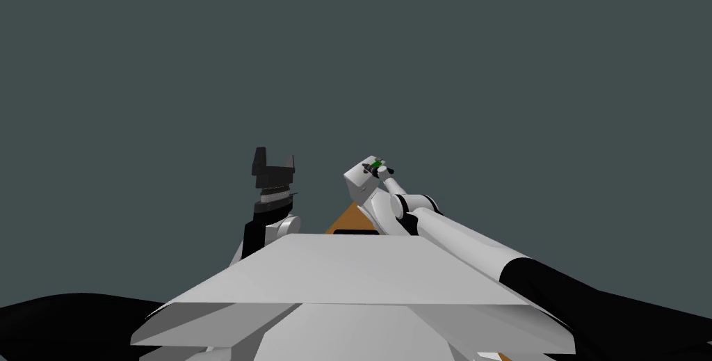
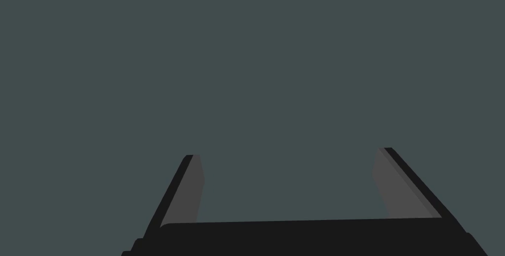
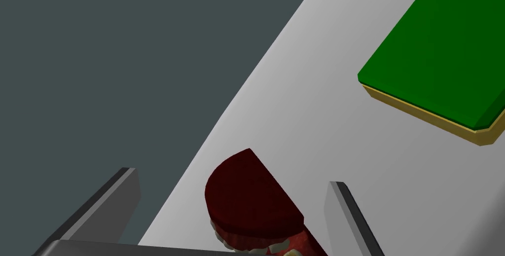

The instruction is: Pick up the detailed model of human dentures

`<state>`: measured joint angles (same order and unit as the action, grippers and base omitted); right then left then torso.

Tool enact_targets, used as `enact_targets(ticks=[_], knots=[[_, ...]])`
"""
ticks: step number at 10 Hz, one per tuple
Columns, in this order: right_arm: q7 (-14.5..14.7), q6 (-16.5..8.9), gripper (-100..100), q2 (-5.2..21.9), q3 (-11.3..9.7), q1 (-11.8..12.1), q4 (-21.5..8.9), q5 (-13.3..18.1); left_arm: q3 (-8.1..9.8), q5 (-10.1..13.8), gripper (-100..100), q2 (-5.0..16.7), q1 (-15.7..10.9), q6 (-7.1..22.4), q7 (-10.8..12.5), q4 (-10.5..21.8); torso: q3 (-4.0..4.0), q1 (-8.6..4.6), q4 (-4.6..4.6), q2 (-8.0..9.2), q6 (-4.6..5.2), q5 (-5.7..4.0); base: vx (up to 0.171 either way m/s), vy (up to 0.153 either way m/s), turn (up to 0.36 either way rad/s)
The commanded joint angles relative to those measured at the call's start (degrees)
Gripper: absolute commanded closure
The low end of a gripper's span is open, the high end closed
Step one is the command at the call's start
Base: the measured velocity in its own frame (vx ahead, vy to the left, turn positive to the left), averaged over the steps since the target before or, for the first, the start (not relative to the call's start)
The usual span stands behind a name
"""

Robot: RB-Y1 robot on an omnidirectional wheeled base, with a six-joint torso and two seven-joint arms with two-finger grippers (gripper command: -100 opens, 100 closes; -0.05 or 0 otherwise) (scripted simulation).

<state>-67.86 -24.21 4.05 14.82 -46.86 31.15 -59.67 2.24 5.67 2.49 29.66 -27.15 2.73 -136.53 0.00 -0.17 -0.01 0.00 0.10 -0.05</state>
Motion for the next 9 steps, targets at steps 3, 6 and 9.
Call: enact_targets(ticks=[3, 6, 9], knots=[[0.0, 0.0, 100, 0.0, 0.0, 0.0, 0.0, 0.0, 0.0, 0.0, 0, 0.0, 0.0, 0.0, 0.0, 0.0, 0.01, 0.17, 0.01, 0.01, -0.02, 0.04, 0.0, -0.002, -0.002], [0.0, 0.0, 0, 0.0, 0.0, 0.0, 0.0, 0.0, 0.0, 0.0, 0, 0.0, 0.0, 0.0, 0.0, 0.0, 0.0, 0.18, 0.0, -0.01, -0.01, 0.05, 0.0, 0.0, 0.0], [2.6, -1.6, 100, 1.9, -1.3, -0.1, -0.9, -3.8, -0.01, 0.0, 0, 0.0, 0.0, 0.0, 0.0, 0.0, -0.03, 0.52, -0.03, -0.04, 0.0, 0.13, 0.005, 0.086, -0.082]])
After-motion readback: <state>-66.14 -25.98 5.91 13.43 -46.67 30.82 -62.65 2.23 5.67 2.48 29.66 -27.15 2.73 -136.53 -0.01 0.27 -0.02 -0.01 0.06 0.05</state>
